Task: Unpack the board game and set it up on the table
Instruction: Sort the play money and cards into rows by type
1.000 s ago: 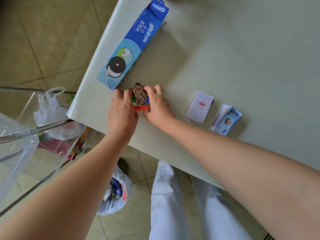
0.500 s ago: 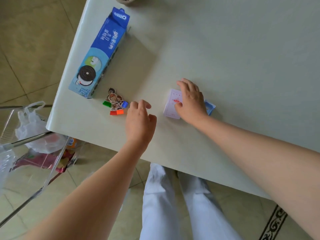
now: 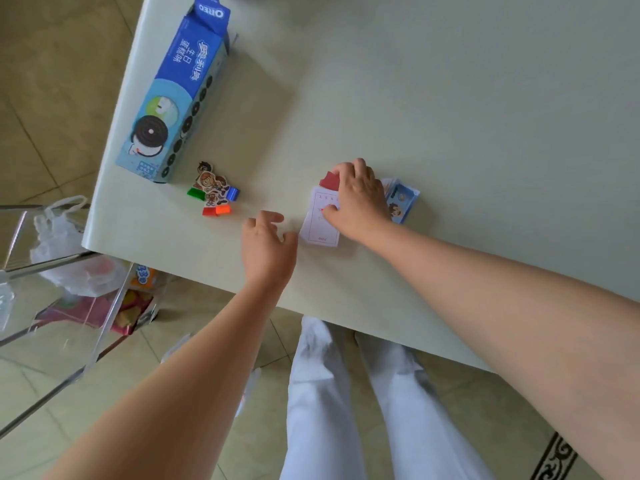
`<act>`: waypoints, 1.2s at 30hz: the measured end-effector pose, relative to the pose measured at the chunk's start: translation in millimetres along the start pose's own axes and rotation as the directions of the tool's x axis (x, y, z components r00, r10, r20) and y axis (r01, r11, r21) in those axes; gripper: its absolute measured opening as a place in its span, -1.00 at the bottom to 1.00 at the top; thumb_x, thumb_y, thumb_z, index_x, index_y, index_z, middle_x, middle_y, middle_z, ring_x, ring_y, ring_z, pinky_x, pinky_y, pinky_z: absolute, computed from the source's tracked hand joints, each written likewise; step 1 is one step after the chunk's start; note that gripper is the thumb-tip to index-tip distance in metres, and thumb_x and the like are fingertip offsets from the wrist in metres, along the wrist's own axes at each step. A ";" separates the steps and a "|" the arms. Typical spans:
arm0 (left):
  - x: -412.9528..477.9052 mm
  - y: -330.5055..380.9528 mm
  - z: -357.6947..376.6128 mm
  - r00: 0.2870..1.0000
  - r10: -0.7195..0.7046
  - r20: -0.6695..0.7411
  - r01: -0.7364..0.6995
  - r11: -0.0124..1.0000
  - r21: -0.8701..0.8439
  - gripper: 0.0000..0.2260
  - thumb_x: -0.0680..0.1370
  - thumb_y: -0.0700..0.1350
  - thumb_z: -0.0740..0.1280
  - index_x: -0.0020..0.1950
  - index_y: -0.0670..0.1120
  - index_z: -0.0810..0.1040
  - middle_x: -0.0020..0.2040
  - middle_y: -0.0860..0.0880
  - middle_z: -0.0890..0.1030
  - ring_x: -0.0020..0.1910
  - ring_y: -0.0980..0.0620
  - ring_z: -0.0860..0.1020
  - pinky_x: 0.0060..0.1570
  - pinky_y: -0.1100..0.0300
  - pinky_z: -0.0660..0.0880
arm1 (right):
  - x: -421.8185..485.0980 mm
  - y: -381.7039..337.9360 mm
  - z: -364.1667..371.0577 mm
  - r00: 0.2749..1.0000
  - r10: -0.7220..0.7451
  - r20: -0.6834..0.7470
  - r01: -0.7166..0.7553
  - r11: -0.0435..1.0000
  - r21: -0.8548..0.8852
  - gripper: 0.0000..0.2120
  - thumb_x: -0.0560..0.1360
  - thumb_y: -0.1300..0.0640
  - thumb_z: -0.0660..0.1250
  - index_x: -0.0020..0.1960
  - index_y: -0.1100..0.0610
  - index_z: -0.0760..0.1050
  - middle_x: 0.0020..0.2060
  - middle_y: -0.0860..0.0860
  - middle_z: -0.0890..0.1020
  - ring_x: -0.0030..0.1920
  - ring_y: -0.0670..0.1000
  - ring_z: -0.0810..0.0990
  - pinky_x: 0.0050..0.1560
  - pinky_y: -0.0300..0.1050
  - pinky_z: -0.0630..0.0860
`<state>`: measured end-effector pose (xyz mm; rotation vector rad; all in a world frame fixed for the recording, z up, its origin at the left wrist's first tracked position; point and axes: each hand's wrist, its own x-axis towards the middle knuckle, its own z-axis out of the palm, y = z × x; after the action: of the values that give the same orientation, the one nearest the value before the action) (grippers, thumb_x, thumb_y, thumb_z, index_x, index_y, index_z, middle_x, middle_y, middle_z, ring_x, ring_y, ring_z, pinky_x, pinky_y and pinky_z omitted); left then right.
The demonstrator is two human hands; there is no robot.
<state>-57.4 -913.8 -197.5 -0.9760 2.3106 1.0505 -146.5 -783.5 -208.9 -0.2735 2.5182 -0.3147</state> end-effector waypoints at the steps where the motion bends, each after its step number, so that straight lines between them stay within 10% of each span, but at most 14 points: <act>1: -3.7 -4.3 0.6 0.999 -0.031 -0.023 0.031 0.999 -0.011 -0.74 0.52 -0.19 0.25 0.21 -0.09 0.48 0.18 -0.09 0.44 0.10 -0.05 0.49 0.05 0.15 0.42 | -0.8 -1.0 0.1 1.000 -0.001 0.008 0.001 1.000 0.003 -0.55 0.44 0.09 0.31 0.27 0.19 0.30 0.21 0.13 0.34 0.21 0.14 0.35 0.18 -0.05 0.32; 7: -26.4 -22.1 7.0 0.933 -0.318 -0.171 0.303 0.947 -0.111 -0.69 0.50 -0.11 0.26 0.25 -0.06 0.45 0.26 -0.12 0.33 0.31 -0.11 0.29 0.28 0.03 0.32 | -16.2 -9.2 11.6 0.998 -0.027 0.060 0.026 0.999 0.022 -0.56 0.44 0.08 0.33 0.25 0.19 0.33 0.20 0.12 0.35 0.23 0.14 0.36 0.21 -0.02 0.33; 11: -41.9 -21.0 11.4 0.758 -0.610 -0.232 0.548 0.788 -0.281 -0.49 0.47 -0.07 0.31 0.38 -0.12 0.24 0.37 -0.16 0.17 0.30 -0.17 0.21 0.16 0.07 0.26 | -23.2 -6.3 12.9 0.999 -0.033 -0.029 0.033 0.999 0.028 -0.57 0.45 0.08 0.32 0.27 0.18 0.35 0.24 0.12 0.35 0.24 0.14 0.34 0.20 -0.03 0.33; 18: -60.2 -30.7 34.6 0.606 -0.711 0.357 0.610 0.127 -0.782 -0.34 0.40 0.01 0.40 0.38 -0.06 0.13 0.26 -0.12 0.40 0.20 -0.14 0.48 0.25 -0.11 0.44 | -56.8 -16.9 37.8 0.989 -0.134 0.068 0.130 0.989 0.068 -0.63 0.45 0.11 0.30 0.22 0.19 0.37 0.19 0.12 0.39 0.21 0.12 0.36 0.24 -0.07 0.31; 22: -69.7 -36.2 40.1 0.681 -0.632 0.371 0.551 0.108 -0.827 -0.58 0.49 -0.15 0.33 0.32 -0.13 0.31 0.06 -0.11 0.53 -0.05 -0.06 0.55 0.15 -0.07 0.51 | -73.9 -25.3 52.3 0.977 -0.180 0.114 0.166 0.978 0.124 -0.64 0.46 0.12 0.31 0.22 0.20 0.39 0.19 0.13 0.42 0.20 0.12 0.37 0.25 -0.08 0.30; 29: -89.7 -66.6 36.9 0.745 -0.617 0.251 0.433 0.162 -0.887 -0.76 0.53 -0.33 0.28 0.17 -0.17 0.51 -0.01 -0.09 0.63 0.08 -0.10 0.60 0.09 0.03 0.58 | -104.2 -37.7 79.5 0.944 -0.235 0.232 0.181 0.956 0.230 -0.61 0.47 0.15 0.30 0.26 0.21 0.38 0.21 0.13 0.41 0.24 0.12 0.36 0.25 -0.10 0.32; 36: -110.1 -86.6 25.0 0.826 -0.539 0.165 0.335 0.233 -0.913 -0.77 0.55 -0.25 0.34 0.21 -0.19 0.53 0.04 -0.10 0.65 0.03 -0.03 0.62 -0.05 0.16 0.57 | -111.5 -34.4 70.6 0.932 -0.054 0.359 -0.183 0.784 0.593 -0.48 0.45 0.10 0.40 0.34 0.15 0.30 0.17 0.03 0.38 0.10 -0.04 0.44 0.17 -0.18 0.41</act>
<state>82.2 -888.2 -187.3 -2.0666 1.1332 2.0816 -11.4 -798.5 -197.5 0.0277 1.9229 -0.9508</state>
